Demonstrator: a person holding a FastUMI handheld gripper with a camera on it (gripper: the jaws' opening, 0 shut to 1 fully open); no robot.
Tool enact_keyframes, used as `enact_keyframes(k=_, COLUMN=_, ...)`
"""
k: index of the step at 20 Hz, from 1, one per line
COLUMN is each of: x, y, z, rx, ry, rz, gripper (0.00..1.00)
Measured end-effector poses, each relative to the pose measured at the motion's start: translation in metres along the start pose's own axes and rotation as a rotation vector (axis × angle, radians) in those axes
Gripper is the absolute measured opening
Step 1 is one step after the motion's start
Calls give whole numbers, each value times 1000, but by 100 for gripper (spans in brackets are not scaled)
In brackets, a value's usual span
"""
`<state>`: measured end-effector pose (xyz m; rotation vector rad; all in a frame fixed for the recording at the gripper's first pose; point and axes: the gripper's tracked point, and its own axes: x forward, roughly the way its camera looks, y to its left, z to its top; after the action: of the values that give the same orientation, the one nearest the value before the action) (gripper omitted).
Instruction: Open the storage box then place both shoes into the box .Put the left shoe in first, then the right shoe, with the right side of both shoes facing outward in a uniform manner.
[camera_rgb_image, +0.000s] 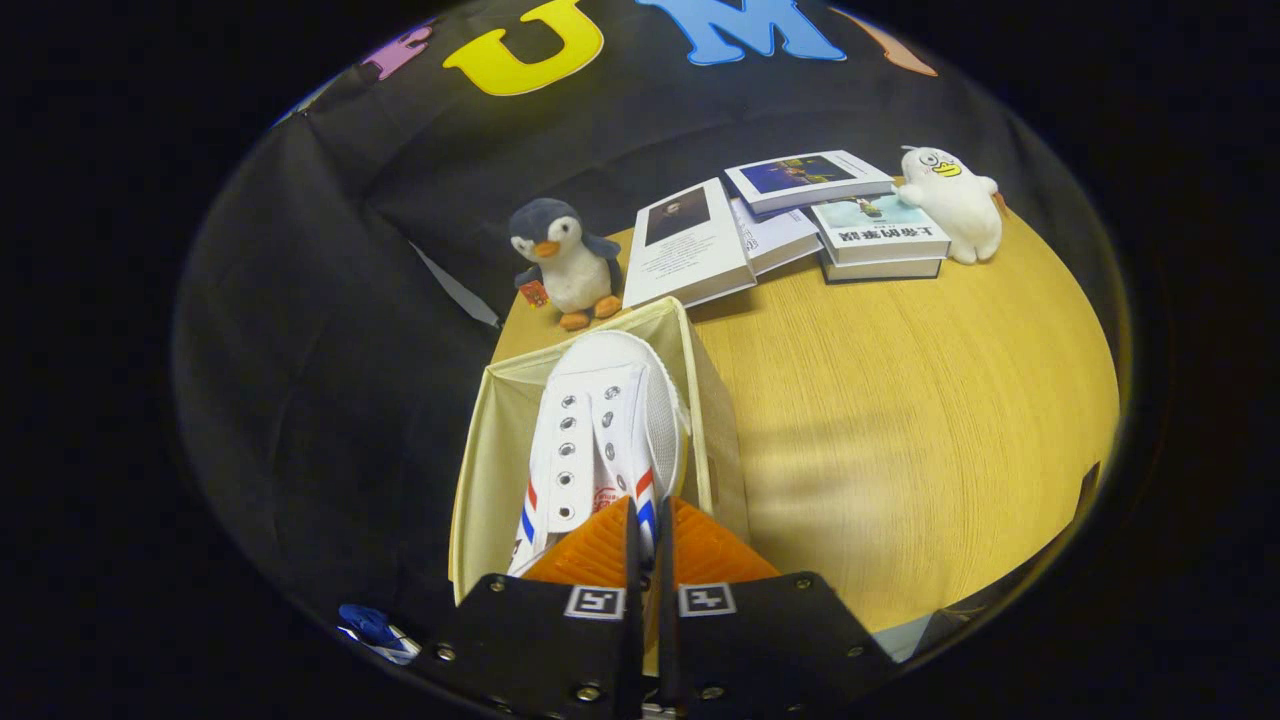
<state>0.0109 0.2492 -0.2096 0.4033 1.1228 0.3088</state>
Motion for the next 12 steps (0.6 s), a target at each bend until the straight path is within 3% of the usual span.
enact_keyframes(k=1, x=-4, y=5, z=4, rx=7, ry=-25, rz=19, gripper=18)
enact_keyframes(k=2, x=-6, y=7, z=11, rx=2, ry=-53, rz=24, gripper=43)
enact_keyframes(k=3, x=-11, y=6, z=19, rx=-11, ry=-81, rz=21, gripper=55)
enact_keyframes(k=5, x=-24, y=3, z=31, rx=-50, ry=-135, rz=8, gripper=99)
enact_keyframes(k=12, x=-97, y=-11, z=74, rx=-160, ry=-335, rz=1, gripper=100)
